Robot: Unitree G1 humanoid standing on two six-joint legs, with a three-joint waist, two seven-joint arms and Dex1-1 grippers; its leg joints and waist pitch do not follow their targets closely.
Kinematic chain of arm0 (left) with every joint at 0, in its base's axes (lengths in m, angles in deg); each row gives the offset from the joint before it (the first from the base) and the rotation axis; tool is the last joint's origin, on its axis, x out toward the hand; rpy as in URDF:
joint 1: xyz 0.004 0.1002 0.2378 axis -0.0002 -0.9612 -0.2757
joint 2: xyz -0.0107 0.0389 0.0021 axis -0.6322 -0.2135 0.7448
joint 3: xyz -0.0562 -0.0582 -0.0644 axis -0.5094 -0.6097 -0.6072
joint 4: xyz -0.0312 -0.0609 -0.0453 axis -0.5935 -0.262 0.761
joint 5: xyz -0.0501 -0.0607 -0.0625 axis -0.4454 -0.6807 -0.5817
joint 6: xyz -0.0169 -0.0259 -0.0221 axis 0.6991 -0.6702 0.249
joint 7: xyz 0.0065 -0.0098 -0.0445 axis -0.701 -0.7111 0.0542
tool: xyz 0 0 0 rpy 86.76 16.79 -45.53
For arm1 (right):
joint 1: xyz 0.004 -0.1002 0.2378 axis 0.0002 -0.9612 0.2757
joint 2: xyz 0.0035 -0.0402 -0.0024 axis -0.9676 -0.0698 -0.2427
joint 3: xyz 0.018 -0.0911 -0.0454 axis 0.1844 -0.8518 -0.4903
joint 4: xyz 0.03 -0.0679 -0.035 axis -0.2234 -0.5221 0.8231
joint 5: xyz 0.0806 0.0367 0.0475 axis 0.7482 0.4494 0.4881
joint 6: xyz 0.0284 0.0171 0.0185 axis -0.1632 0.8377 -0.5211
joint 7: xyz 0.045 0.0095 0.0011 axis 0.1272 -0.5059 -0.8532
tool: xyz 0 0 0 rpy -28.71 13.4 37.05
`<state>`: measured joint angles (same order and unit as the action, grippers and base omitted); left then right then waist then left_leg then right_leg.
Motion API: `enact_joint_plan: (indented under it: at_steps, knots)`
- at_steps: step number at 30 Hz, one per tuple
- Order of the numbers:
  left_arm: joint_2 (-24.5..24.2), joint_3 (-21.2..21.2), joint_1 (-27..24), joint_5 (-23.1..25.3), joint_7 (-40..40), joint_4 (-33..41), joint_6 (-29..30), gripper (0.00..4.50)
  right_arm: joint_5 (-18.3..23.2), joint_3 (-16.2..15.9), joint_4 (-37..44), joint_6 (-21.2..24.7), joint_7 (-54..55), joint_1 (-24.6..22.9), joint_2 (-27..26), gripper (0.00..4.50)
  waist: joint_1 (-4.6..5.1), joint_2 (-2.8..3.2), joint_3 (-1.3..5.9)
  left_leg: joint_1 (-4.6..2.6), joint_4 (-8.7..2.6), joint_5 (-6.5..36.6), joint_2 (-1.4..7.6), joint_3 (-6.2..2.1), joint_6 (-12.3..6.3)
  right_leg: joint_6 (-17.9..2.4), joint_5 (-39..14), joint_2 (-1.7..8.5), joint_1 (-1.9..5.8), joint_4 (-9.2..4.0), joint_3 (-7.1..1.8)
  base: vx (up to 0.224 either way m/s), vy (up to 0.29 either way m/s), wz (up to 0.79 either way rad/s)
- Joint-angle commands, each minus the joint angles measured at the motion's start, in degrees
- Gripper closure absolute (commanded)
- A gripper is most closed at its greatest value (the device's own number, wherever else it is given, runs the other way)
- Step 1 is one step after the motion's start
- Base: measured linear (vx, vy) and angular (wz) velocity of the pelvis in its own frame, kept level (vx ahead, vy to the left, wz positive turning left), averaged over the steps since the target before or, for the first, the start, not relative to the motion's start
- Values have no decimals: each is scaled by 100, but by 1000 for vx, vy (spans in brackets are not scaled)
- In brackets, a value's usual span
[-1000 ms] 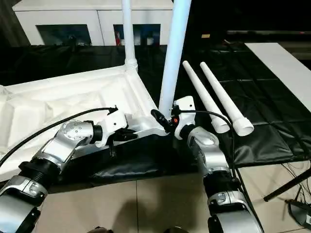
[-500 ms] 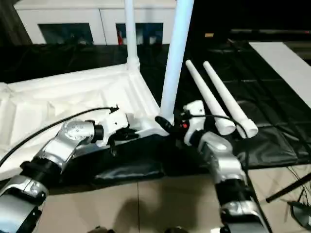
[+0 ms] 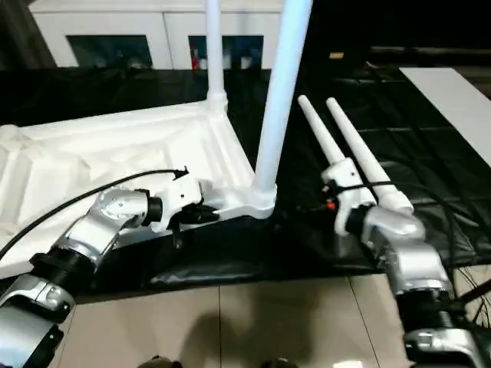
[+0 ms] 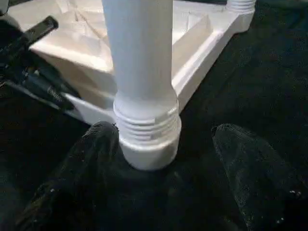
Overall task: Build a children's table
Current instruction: Insert table leg to table base
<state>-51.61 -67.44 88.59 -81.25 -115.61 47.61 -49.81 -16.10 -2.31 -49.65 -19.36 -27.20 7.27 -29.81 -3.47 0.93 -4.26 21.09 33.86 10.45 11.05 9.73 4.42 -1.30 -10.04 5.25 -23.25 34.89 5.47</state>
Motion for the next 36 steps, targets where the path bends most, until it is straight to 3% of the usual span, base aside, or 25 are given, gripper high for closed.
enact_joint_plan:
  at_steps: [1, 10, 13, 20, 30, 36]
  knots:
    - [-29, 168, 50, 103, -154, 80, 4, 450, 215, 88, 304, 282, -291, -86, 126, 100, -33, -52, 477, -5, -329, 884, 182, -16, -609, -1265, -1140, 321, 379, -442, -296, 0, 0, 0]
    - [41, 369, -57, 80, -476, 480, 62, 450, -35, 80, 63, -164, 194, 139, -94, 100, -49, -40, 493, -30, -319, 853, 195, -12, -547, -1363, -1013, 330, 348, -422, -295, 0, 0, 0]
    - [75, 461, -129, 67, -580, 660, 76, 450, 81, 109, 45, 42, 199, 269, -231, 84, -66, -35, 493, -33, -321, 856, 205, -10, -573, -1407, -915, 321, 351, -407, -297, 0, 0, 0]
    - [72, 487, -96, 100, -609, 671, 73, 450, -45, -242, 103, 156, -212, 292, -84, 17, -144, -23, 510, -41, -314, 807, 208, -8, -564, -1396, -779, 324, 361, -378, -304, 0, 0, 0]
    - [15, 498, -103, 120, -643, 745, 121, 450, -170, -326, -160, 47, -318, 485, -117, 17, -162, -34, 516, -23, -311, 805, 199, -16, -506, -1361, -796, 329, 380, -369, -301, 0, 0, 0]
    - [-22, 503, -117, 105, -665, 778, 136, 450, -138, -336, -243, 25, -422, 516, -134, 61, -163, -10, 522, -21, -302, 789, 199, -18, -530, -1407, -694, 323, 380, -355, -295, 0, 0, 0]
